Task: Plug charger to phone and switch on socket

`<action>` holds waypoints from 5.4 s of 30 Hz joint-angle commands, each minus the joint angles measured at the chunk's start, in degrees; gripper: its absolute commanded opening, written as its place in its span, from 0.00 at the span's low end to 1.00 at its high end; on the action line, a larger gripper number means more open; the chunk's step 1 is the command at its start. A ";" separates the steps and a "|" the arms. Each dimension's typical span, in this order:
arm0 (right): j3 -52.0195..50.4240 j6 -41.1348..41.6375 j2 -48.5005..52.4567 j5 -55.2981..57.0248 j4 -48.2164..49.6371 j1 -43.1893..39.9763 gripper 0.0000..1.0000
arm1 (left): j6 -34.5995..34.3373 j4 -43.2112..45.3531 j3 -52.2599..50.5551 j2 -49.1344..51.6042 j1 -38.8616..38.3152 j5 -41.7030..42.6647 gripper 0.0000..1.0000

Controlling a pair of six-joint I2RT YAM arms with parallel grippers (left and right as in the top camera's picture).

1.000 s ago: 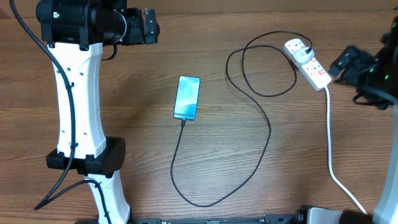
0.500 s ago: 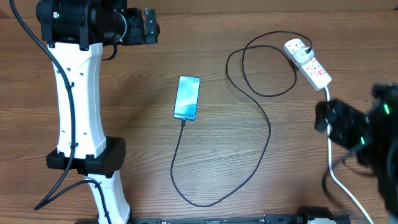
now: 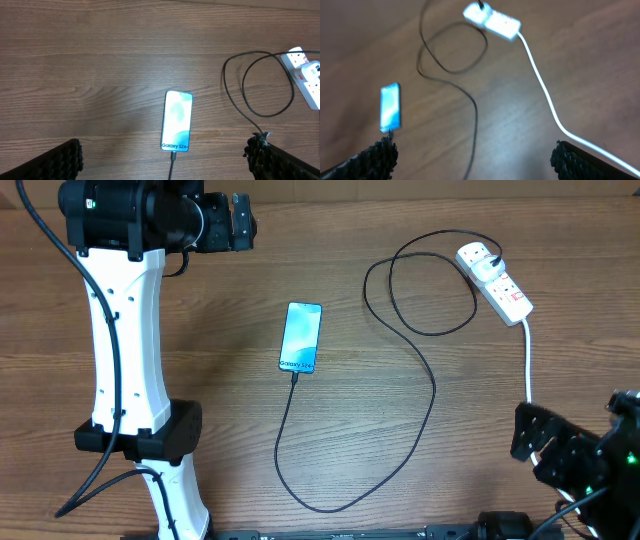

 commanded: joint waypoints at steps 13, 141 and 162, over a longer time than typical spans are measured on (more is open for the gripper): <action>-0.20 -0.85 0.02 0.92 -1.99 0.31 1.00 | -0.52 -0.11 -0.26 0.46 -0.39 -0.37 1.00; -80.98 -23.39 -40.44 -5.01 84.67 6.62 1.00 | -0.52 -0.11 -0.26 0.46 -0.39 -0.35 1.00; -80.98 -23.39 -40.39 -5.03 84.67 6.58 1.00 | -0.52 -0.11 -0.26 0.46 -0.39 -0.35 1.00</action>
